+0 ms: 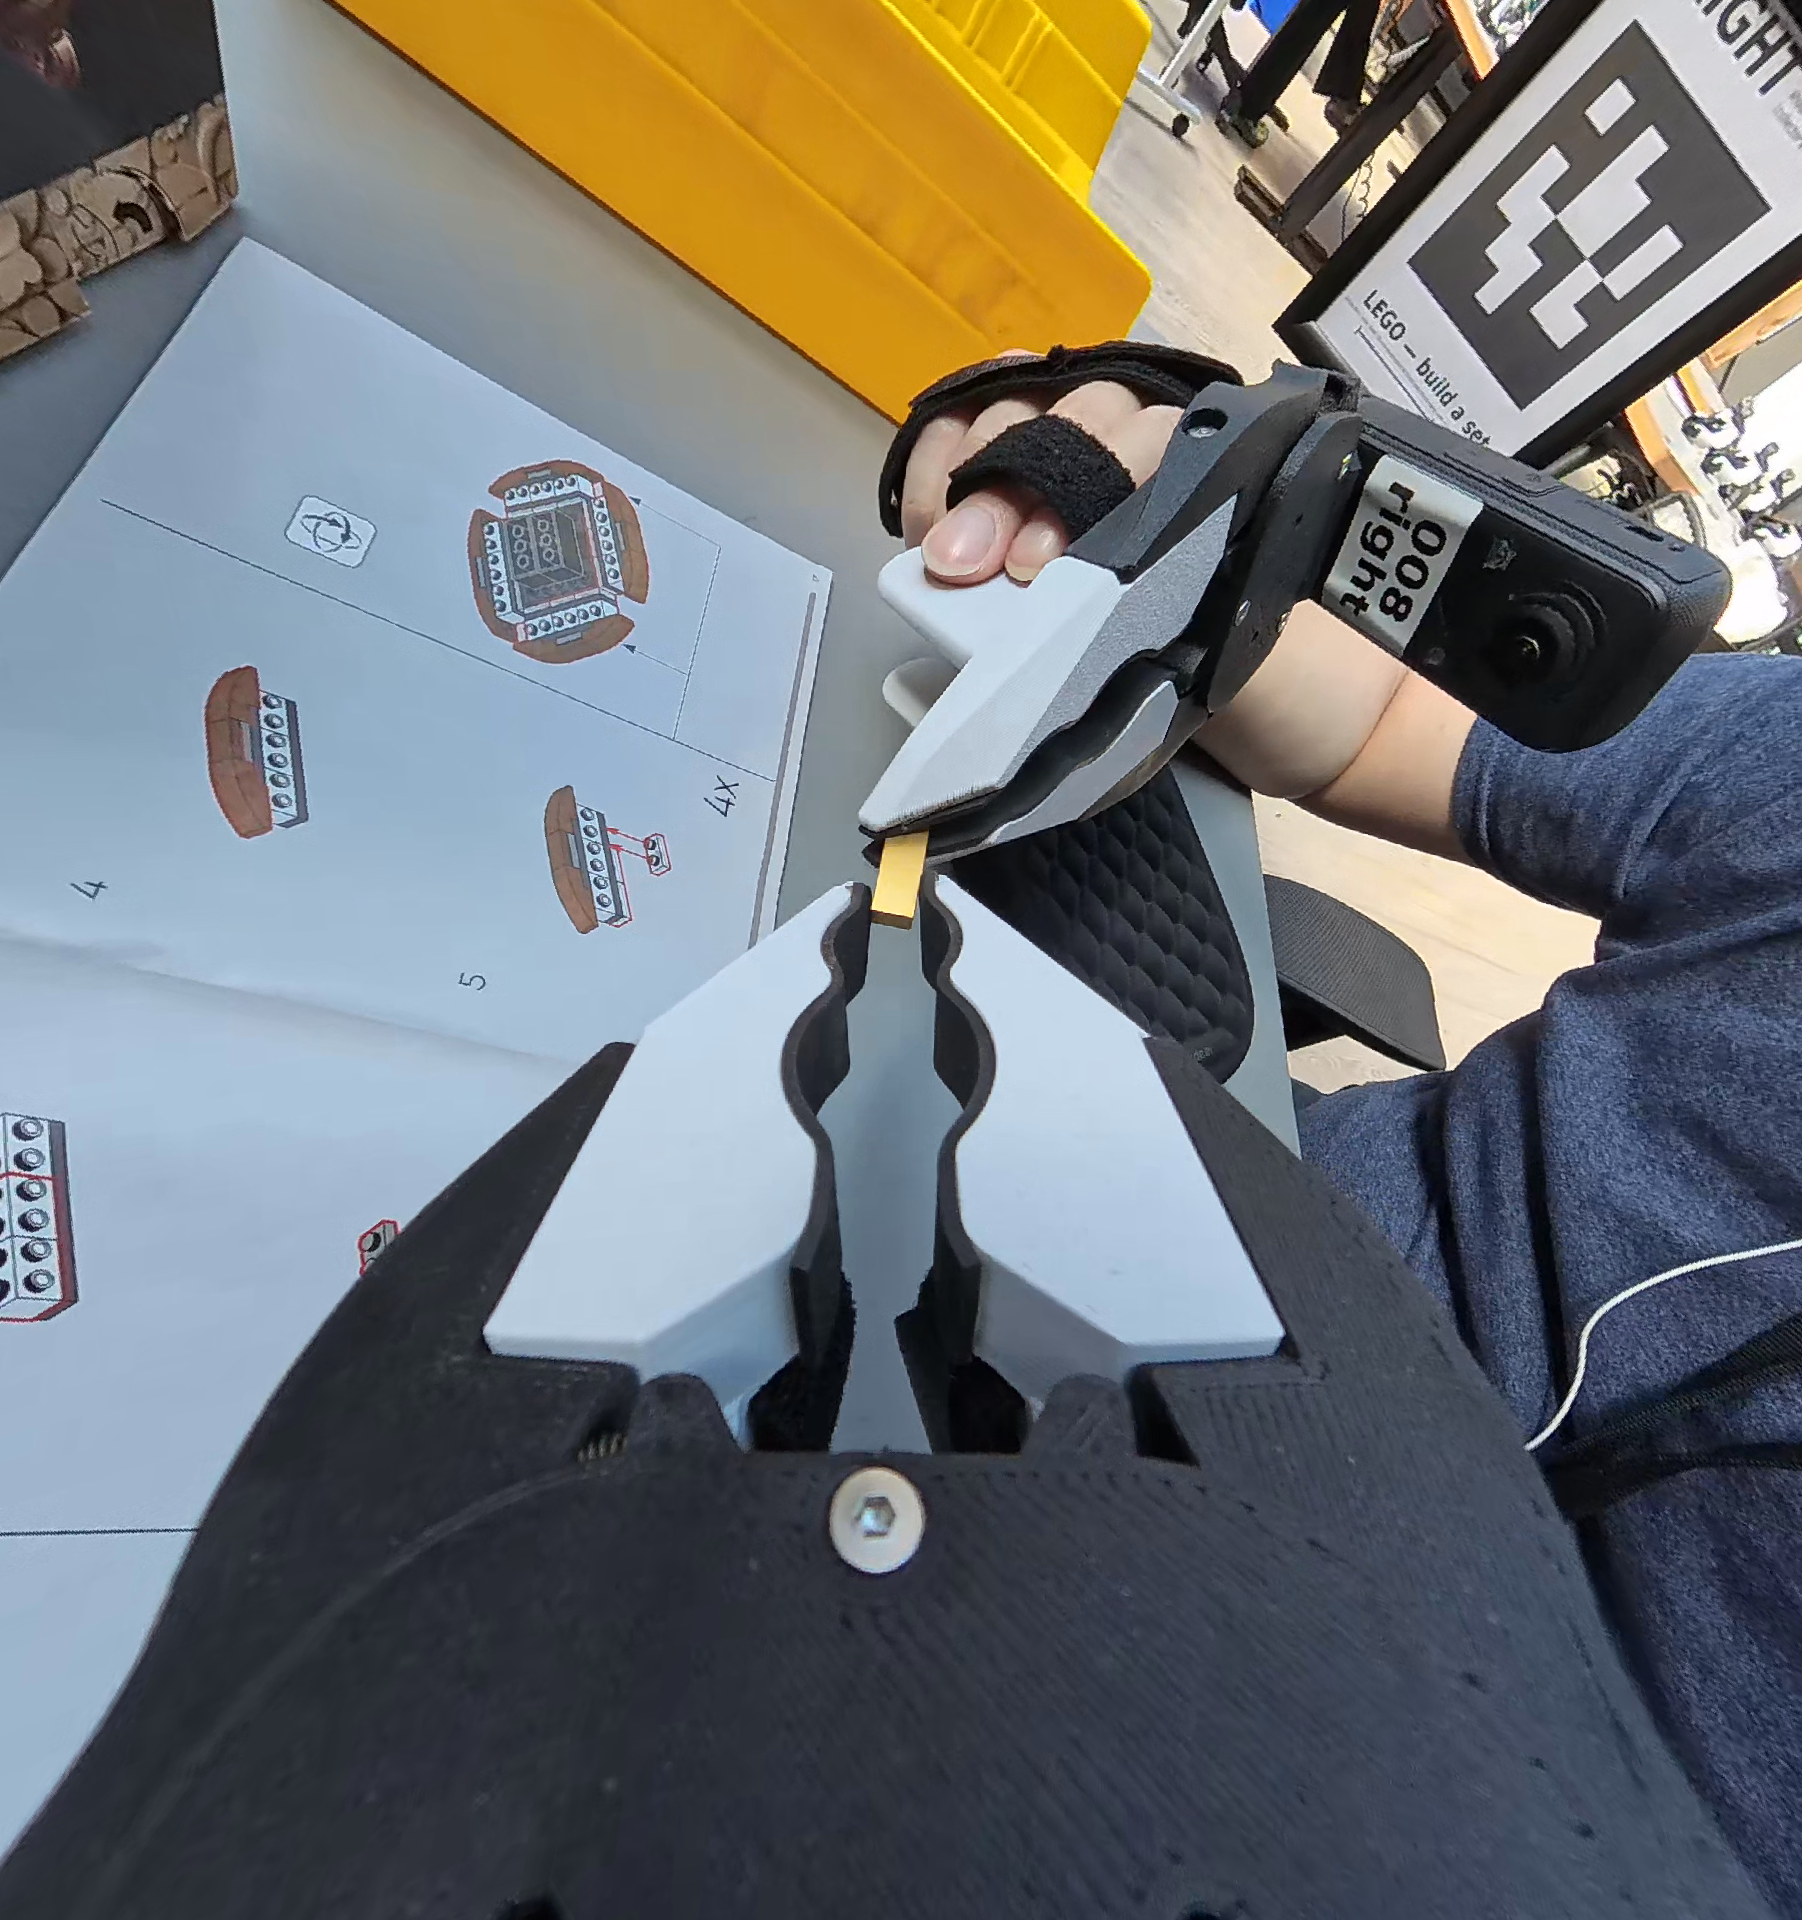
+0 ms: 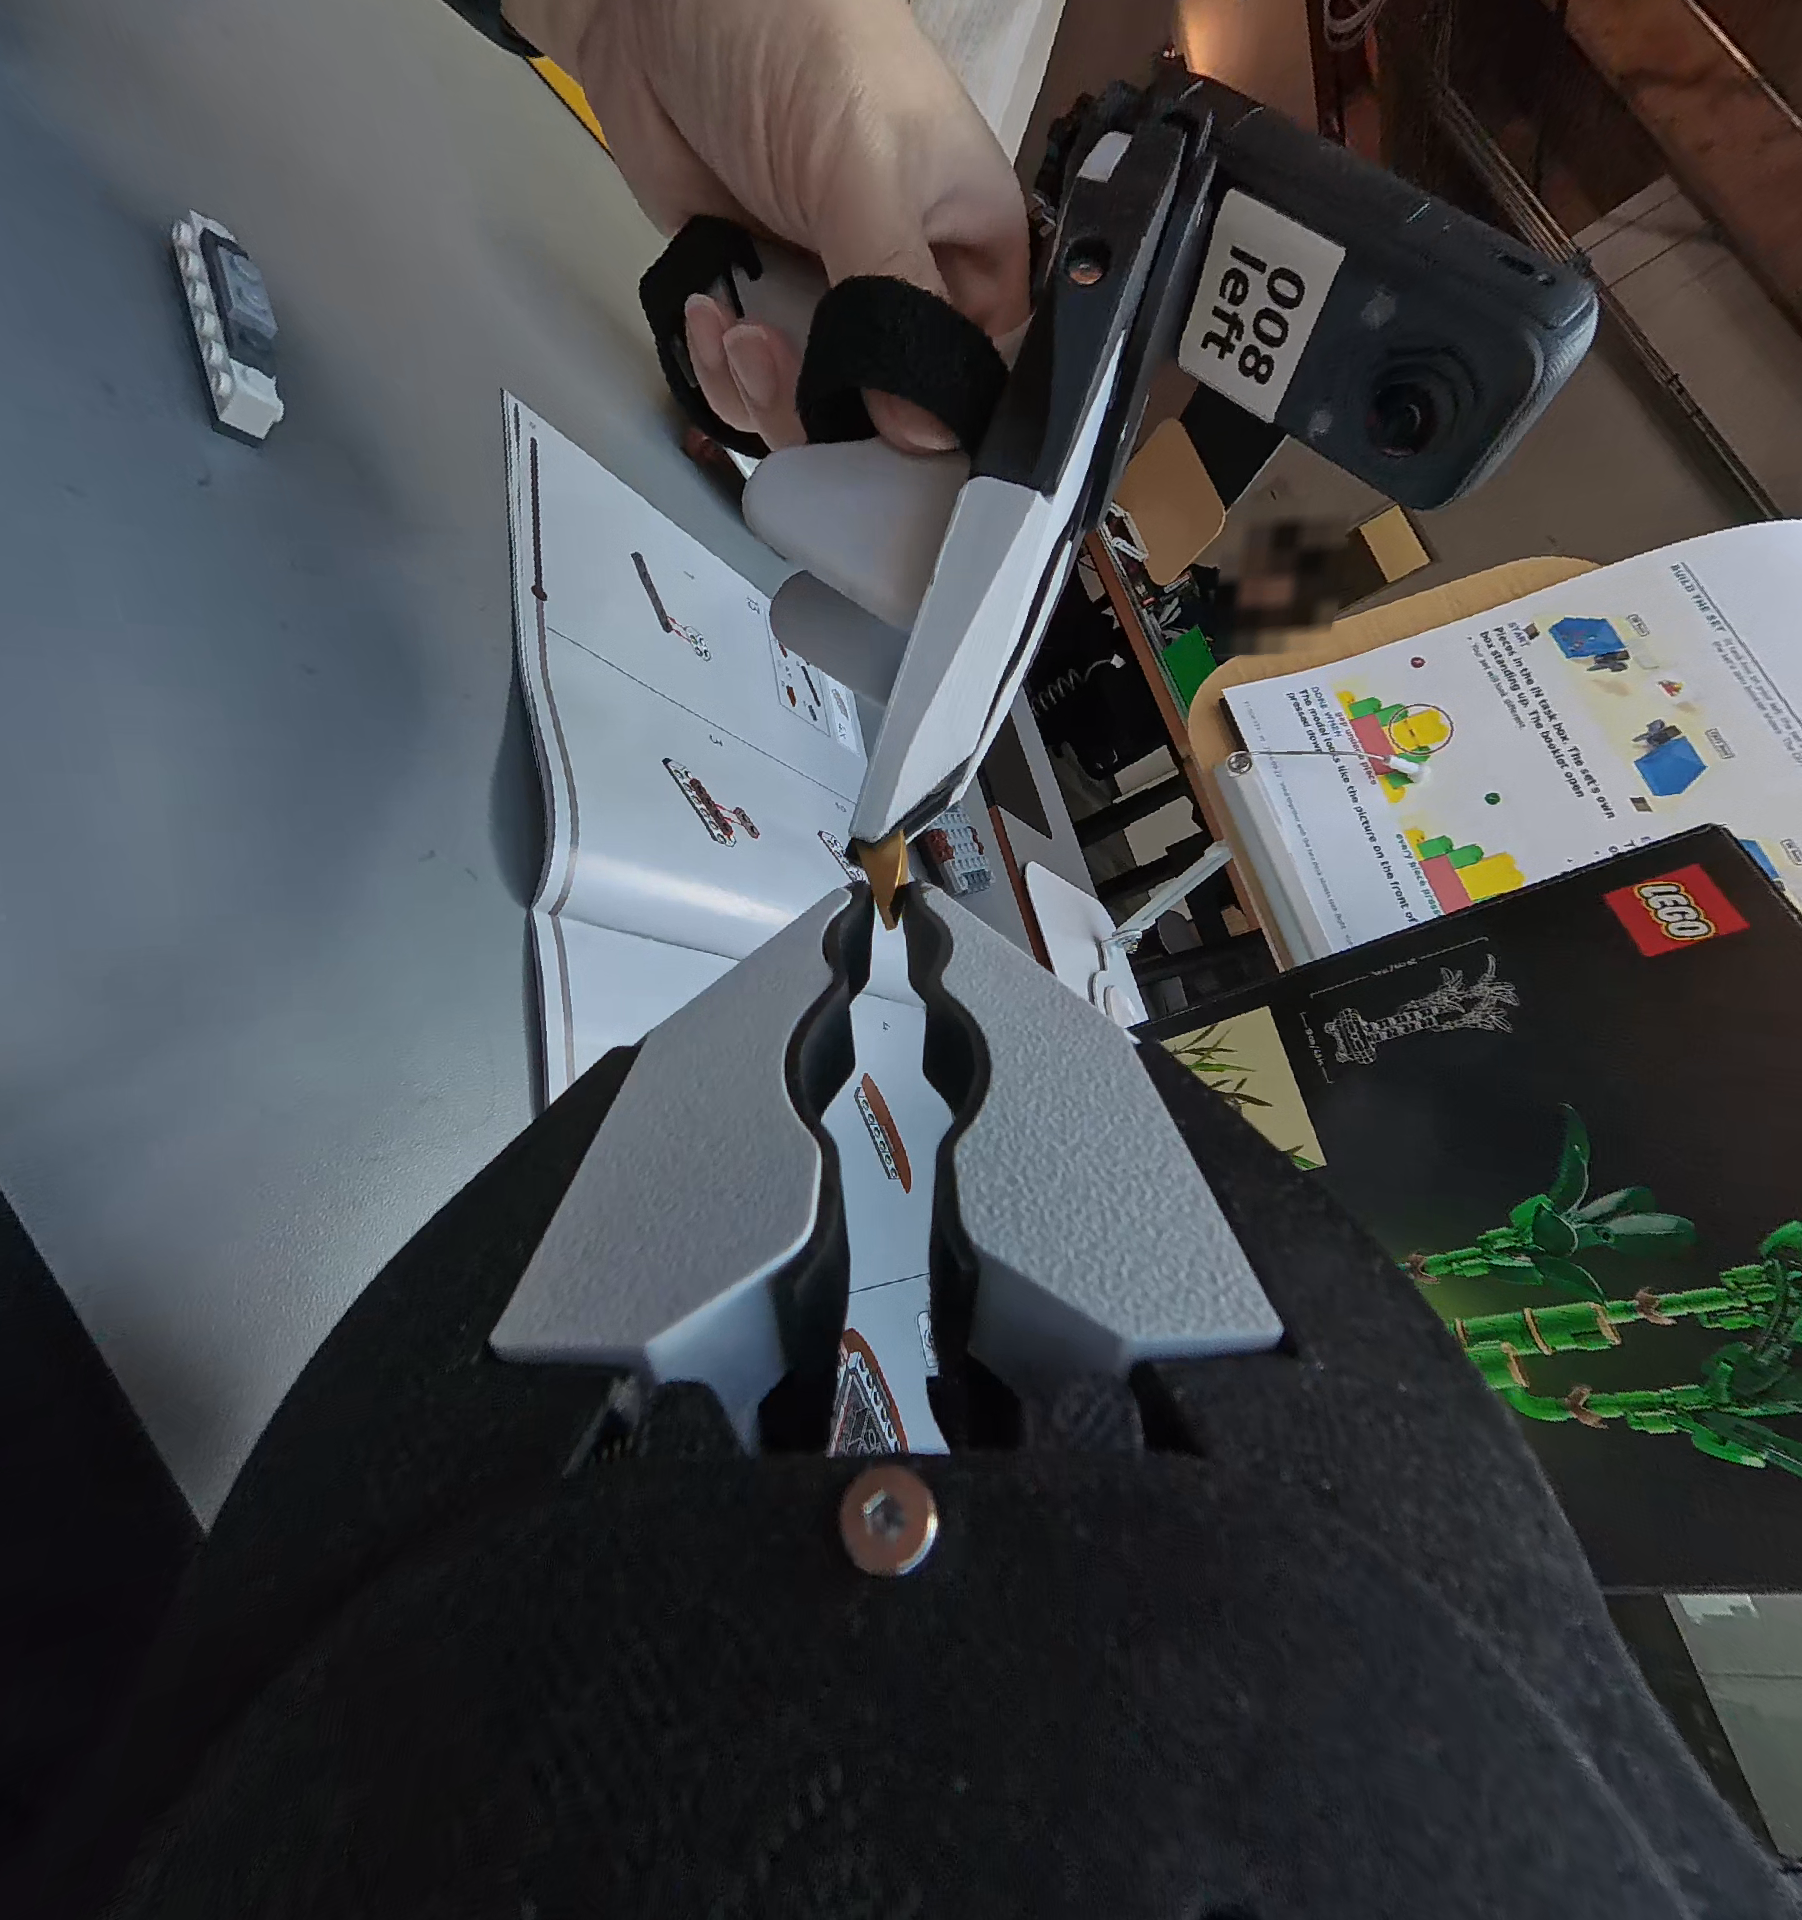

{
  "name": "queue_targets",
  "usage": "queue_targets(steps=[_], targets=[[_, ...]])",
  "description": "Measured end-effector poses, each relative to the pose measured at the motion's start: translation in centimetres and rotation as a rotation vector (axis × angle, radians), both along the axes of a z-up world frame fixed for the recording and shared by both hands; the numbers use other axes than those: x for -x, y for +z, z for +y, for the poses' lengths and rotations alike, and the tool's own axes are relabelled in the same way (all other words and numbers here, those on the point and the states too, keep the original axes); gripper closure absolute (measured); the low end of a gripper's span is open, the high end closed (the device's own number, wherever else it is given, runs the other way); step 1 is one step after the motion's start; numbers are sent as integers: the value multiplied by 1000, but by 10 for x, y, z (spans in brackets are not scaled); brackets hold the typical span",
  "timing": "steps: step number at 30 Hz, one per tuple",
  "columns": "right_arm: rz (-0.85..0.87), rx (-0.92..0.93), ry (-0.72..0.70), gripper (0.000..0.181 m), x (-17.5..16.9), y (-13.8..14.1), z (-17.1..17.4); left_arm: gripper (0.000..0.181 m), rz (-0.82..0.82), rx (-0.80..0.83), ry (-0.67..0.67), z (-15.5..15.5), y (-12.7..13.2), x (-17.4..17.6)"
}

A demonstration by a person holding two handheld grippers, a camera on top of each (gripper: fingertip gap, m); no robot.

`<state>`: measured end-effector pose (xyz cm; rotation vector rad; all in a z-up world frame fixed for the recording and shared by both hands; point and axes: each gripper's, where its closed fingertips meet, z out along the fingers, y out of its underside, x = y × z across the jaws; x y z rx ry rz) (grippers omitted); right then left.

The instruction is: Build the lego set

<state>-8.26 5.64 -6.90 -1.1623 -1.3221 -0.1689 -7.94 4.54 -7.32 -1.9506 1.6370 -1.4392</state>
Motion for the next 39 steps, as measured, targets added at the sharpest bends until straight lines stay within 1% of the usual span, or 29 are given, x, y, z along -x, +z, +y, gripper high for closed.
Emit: queue_targets(steps=[4,8,11,13,16,20,22,24,28,31,34,36,37,39], targets=[[18,-6,2,176,0,1,1,175,5,-26,1,0,-1,1],[46,-63,-12,168,-5,10,1,176,20,-77,18,6,-1,4],[70,-70,-54,167,-20,13,8,176,30,-117,52,18,3,11],[114,-92,-110,168,-36,17,17,176,10,-129,82,27,13,18],[229,-85,-222,168,-69,20,35,176,-46,-136,132,39,39,30],[342,-27,-366,169,-110,13,57,175,-140,-200,206,50,85,55],[352,-24,-408,170,-119,9,62,176,-183,-249,245,52,109,70],[322,-1,-438,171,-122,1,67,176,-230,-292,278,51,132,84],[272,17,-480,171,-126,-9,73,176,-302,-351,325,40,171,115],[254,30,-528,171,-133,-15,76,176,-359,-369,345,25,199,141],[219,37,-583,171,-140,-20,78,176,-355,-426,399,15,216,183],[212,40,-616,171,-146,-22,77,176,-320,-488,472,14,219,225],[218,44,-620,171,-148,-22,76,176,-293,-526,520,15,219,250],[235,71,-626,171,-150,-24,71,176,-238,-594,661,22,219,310]])
